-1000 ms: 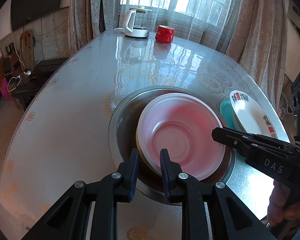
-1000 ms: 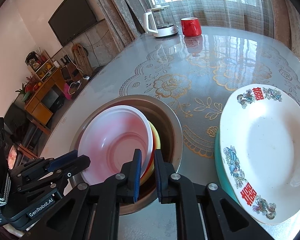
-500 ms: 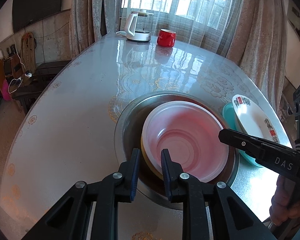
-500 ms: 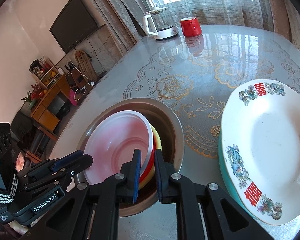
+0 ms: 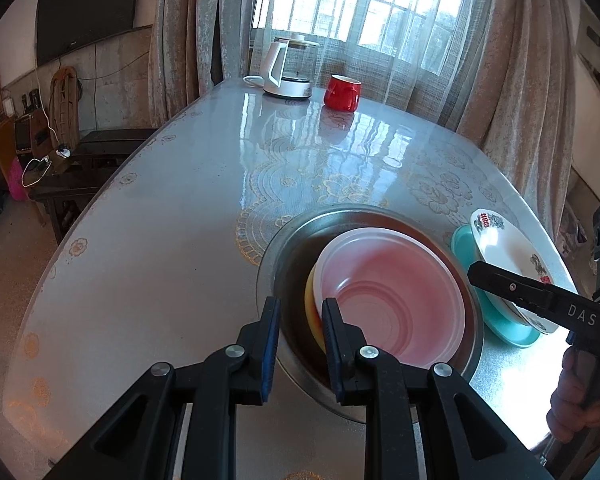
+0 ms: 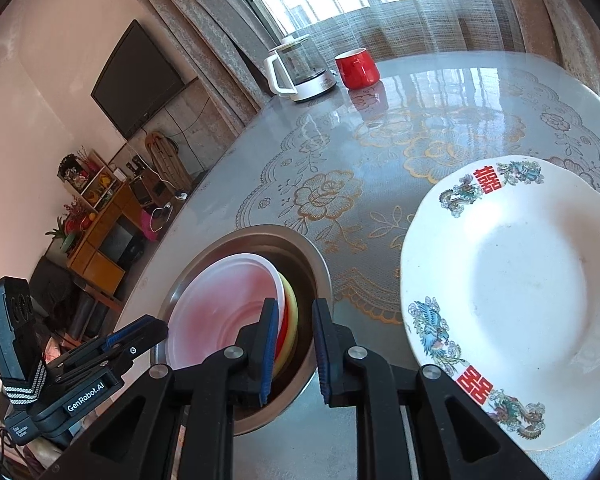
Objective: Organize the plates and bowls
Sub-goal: 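Open both grippers and release the red bowl, then grasp the steel basin rim with both grippers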
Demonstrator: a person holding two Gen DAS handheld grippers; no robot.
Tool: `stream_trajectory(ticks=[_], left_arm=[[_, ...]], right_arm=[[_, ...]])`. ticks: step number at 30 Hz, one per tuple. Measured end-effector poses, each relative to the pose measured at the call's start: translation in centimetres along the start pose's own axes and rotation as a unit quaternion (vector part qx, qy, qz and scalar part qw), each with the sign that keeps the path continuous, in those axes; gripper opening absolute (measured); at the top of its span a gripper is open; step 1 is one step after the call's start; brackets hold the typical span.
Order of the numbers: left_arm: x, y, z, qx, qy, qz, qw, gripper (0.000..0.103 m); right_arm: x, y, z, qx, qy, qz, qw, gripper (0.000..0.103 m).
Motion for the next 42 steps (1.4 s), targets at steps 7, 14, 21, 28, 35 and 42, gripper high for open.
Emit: stream_trajectory(ticks=[7,14,21,28,35,42], left_arm=[[0.0,-0.2,-0.9,-0.008,0.005,0.003,1.0000,0.023],[0.0,-0.5,-1.9,-0.023,0.009,0.005,0.9997,0.023],[-0.3,-0.6,-1.9,-0.036,-0.009,0.008,0.9993,0.030],[-0.2,-0.6,-1.4,-0.017,0.005,0.021,0.9996,0.031],[0.7,-0.5,-1.2,0.000,0.015,0.027,0.9995,0.031],[1.5,-0.3,-1.8,-0.016,0.018,0.028,0.9993,0.031]], right_arm=[[1.8,-0.6,-1.1,-0.026,-0.005,-0.022,0.999,0.017],[2.4,-0.6,-1.0,-0.021,-0.004,-0.026,0.999,0.017],[1.6,-0.2,-0.8,-0.019,0.005,-0.011,1.000,0.017],[-0.1,0.7,0.3,-0.012,-0.014,0.018,1.000,0.020],[0.1,0.2,1.8,0.000,-0.043,0.005,0.999,0.020],[1.1,0.1,1.8,-0.006,-0.040,-0.014,0.999,0.020]])
Point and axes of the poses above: each gripper's, at about its wrist camera, not at the fingertips, and x roughly the way its jaws point, z to its right, y to its top, the point moved 4 cm from there along x, roughly the way its jaws point, and after that the axes turned 5 degrees about y, right-handed, at the moved point
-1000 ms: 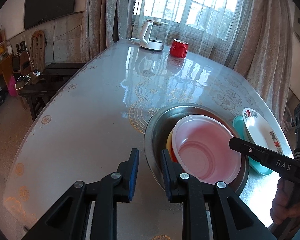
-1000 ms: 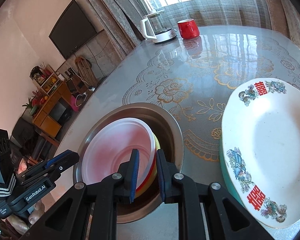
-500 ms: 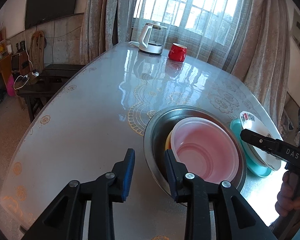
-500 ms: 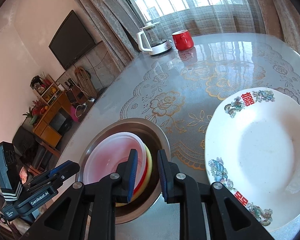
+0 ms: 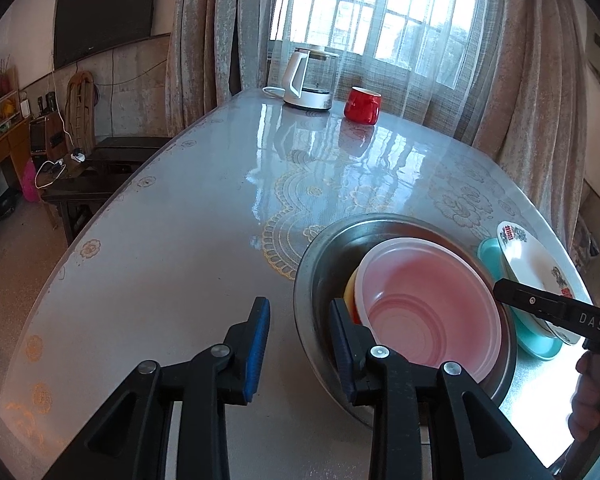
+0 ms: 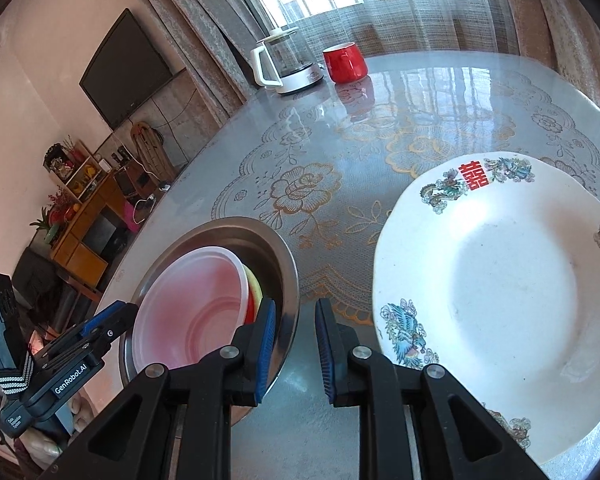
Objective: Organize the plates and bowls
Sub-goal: 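Grasp the steel basin rim with both grippers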
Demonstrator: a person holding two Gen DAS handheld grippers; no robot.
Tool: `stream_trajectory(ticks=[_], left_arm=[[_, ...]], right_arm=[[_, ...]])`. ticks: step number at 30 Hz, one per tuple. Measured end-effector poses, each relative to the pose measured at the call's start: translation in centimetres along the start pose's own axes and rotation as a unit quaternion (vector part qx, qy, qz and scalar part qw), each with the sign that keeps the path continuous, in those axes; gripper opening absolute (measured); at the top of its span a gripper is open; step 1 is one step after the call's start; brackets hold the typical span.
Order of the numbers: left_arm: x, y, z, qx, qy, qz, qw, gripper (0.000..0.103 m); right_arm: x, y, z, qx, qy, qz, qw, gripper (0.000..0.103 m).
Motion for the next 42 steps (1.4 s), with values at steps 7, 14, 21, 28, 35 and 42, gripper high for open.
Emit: stream_trajectory(ticks=[7,14,21,28,35,42], left_arm=[[0.9,-0.3,0.5,0.012,0.001,-0.010,0.9999,0.031],[1.9,-0.4,0.6,0.014,-0.004,-0.023,0.9996,0.030],[2.3,-0.4,1.1,0.028,-0.002,-0.019,0.9994,0.022],[2.2,-0.5,0.8,0.023,-0.020,-0.017,0.9994,0.021],[2.2,-0.4,1.0,0.023,-0.028,-0.016,0.9992,0.021],[1.8,-0.5,0.2,0.017,-0.030,-0.019,0.9992,0.020]], right_arm=[[0.8,0.1,0.2,0.003,-0.003,-0.009,1.000,0.024],[1.2,0.0,0.4,0.009,0.001,-0.016,1.000,0.026],[1.5,0.0,-0.3,-0.014,-0.011,-0.026,1.000,0.025],[2.3,0.1,-1.1,-0.050,-0.036,-0.037,0.997,0.023],[2.3,-0.1,-1.4,-0.057,-0.040,-0.041,0.997,0.020],[2.9,-0.2,-1.8,-0.048,-0.028,-0.052,0.997,0.017]])
Point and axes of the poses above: each gripper's, at about its wrist camera, not at the fingertips, and x roughly the way its jaws point, z to its right, y to its top, the point moved 4 cm from there along x, roughly the way its jaws point, and after that the axes turned 5 degrees about y, right-handed, at the moved point
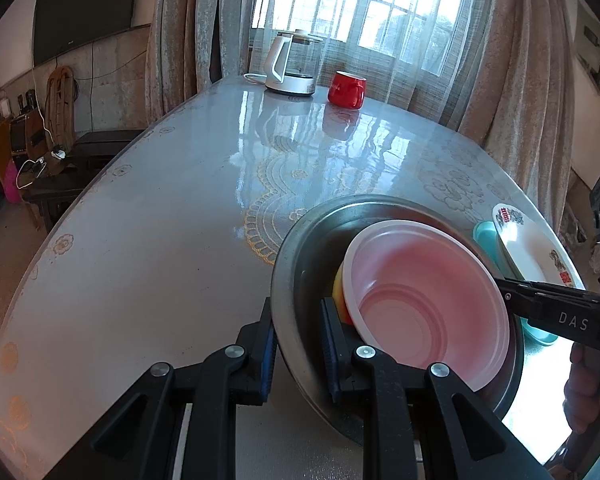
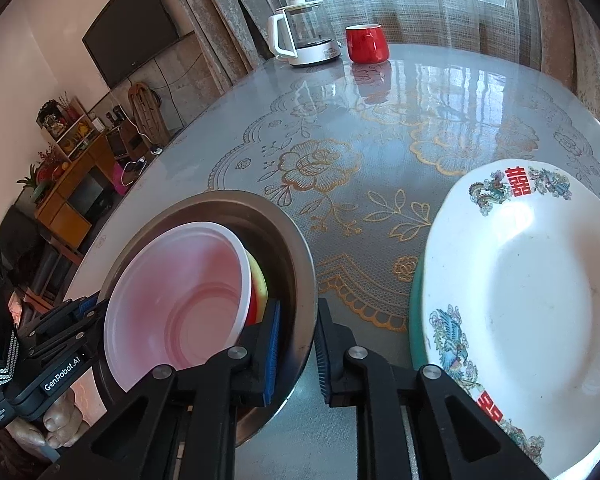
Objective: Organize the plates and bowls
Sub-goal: 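Grasp the steel basin rim with both grippers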
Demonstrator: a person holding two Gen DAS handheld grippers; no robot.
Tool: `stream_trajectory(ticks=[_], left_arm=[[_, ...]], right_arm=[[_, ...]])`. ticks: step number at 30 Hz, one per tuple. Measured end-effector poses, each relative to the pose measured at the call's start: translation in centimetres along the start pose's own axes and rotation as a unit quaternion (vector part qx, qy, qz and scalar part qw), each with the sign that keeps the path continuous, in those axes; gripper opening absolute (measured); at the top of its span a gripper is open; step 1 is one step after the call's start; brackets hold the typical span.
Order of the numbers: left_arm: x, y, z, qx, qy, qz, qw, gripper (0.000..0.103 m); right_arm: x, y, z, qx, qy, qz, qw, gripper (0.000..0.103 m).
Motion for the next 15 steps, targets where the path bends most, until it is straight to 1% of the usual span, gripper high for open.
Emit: stream_trajectory(ticks=[5,11,15], left_arm=[[-0.3,-0.2,-0.8,-0.005,0.002,0.000,1.0000,0.020],[-0.8,-0.6,-0.9,-0.004,0.000,0.000,1.0000,0.020],[-1.1,-0.9,-0.9,0.003,0.008,0.000,1.0000,0.020]], right_arm=[[0.8,-0.3,-0.6,0.003,0.011,-0.011,1.000,0.017],[1.0,-0.5,-0.5,0.016,0.022,-0.003,1.000,0.017],[1.0,-0.7,-0.7,0.024,0.033,0.001,0.999,0.017]])
Point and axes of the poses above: each gripper's, at about its wrist camera, not at the fingertips, and x roughly the way its jaws point, z to its right, y to its top, the point moved 4 cm from there along x, roughly the way its jaws point, and after that the axes turned 5 degrees about y, right-handed, at the moved point
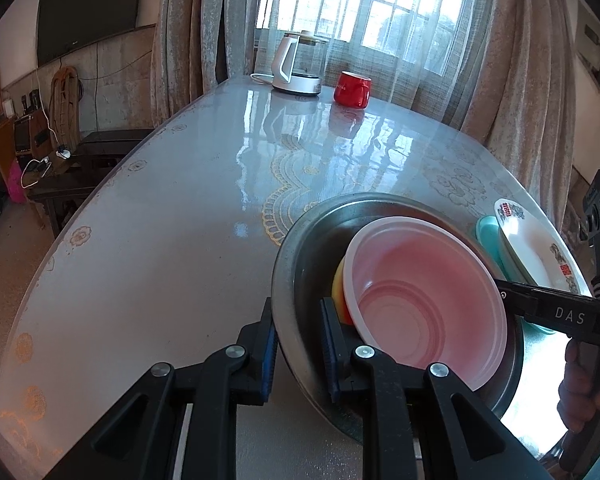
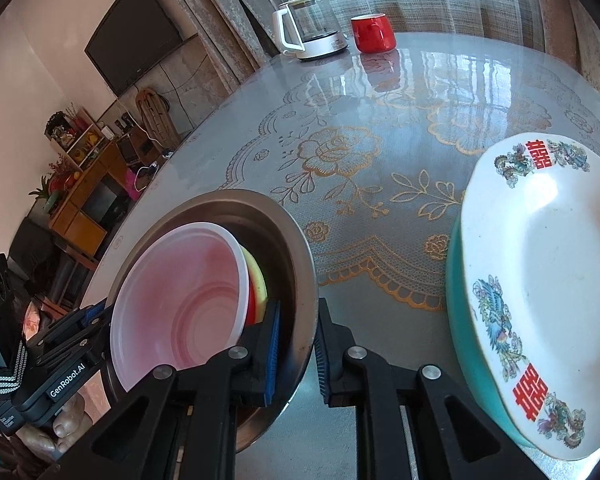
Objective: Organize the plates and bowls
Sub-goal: 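Grasp the steel basin rim with both grippers, then lift the steel basin with both grippers and carry it over the plate stack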
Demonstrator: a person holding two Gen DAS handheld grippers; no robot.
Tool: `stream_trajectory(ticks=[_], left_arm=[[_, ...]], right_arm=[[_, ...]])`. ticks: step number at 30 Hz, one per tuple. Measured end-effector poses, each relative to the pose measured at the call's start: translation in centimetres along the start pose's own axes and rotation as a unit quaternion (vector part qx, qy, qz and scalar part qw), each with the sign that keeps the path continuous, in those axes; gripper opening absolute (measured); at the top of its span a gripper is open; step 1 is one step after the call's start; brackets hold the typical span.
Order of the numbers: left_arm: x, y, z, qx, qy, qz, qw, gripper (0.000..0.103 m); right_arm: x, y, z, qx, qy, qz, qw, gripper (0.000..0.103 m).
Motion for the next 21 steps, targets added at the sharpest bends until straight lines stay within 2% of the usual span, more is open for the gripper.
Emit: stream_trajectory(ticks=[11,21], left_arm=[[-0.6,-0.5,-0.5,-0.007,0.006,-0.004,0.9999,0.018],[-1.7,0.0,0.2,-0.002,0.003,0.013,0.9999,0.018]], right_arm=[[-0.1,-0.2,-0.5,0.004,0.015,0.001,1.000,0.017],[-0.6,0.0,0.0,0.009,0.020,0.007,1.000,0.017]])
Point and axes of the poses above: each gripper's, at about its wrist camera, not at the fingertips, and x roughly the way its jaws point, z to its right, y to its top, the point moved 4 cm from there along x, roughly the way its jaws point, and after that the axes turned 5 degrees about y, right-handed, at the moved point
